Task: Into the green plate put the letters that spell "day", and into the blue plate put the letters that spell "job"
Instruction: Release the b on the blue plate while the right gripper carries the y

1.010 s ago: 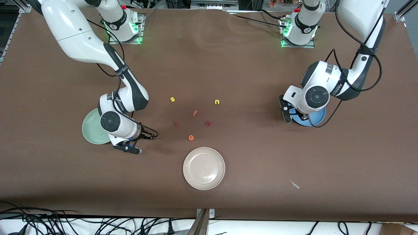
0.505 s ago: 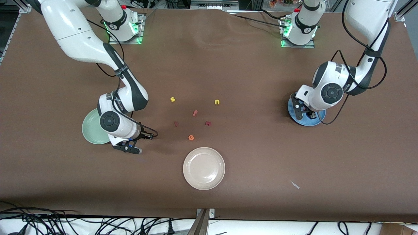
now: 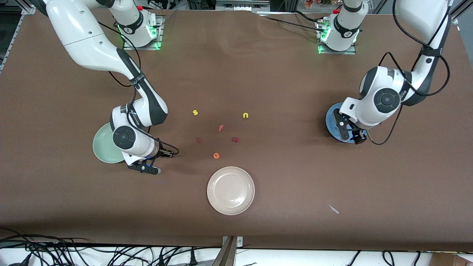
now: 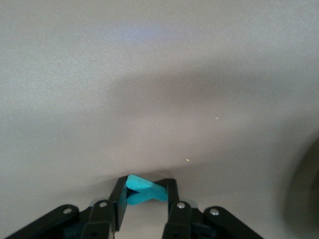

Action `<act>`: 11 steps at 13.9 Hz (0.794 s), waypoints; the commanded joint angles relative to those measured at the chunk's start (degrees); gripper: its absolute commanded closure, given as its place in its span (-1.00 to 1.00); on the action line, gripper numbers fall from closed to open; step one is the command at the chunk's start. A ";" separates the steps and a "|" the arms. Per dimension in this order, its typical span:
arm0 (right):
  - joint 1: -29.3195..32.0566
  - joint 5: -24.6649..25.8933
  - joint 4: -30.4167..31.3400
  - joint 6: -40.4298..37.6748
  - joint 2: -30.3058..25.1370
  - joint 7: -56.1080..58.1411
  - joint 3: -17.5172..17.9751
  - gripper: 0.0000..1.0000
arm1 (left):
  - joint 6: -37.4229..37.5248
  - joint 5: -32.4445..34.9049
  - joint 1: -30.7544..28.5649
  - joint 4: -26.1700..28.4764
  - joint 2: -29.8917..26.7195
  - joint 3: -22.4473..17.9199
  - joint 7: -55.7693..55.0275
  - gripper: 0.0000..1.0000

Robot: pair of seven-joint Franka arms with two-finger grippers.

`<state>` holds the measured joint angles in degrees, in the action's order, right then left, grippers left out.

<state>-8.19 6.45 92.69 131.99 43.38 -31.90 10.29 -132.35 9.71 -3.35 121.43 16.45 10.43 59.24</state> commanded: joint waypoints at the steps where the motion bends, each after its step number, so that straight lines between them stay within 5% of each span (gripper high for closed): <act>1: 0.45 -0.21 -3.02 -4.70 -0.23 4.03 0.08 0.51 | 2.96 -5.74 -0.86 -2.42 -0.54 0.30 -0.52 -1.00; 7: 1.42 -0.21 -4.71 -16.66 -4.09 14.21 -2.64 0.51 | 16.75 -7.51 -0.16 -11.64 -0.80 0.56 -13.67 -1.00; 11: 1.51 -0.21 3.00 -16.60 -10.76 23.45 -7.21 0.51 | 24.57 -8.04 1.24 -16.83 -2.11 2.84 -30.71 -1.00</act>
<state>-6.83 6.46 89.29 115.30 37.90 -12.35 4.60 -112.01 3.31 -2.89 107.07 15.89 12.67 35.96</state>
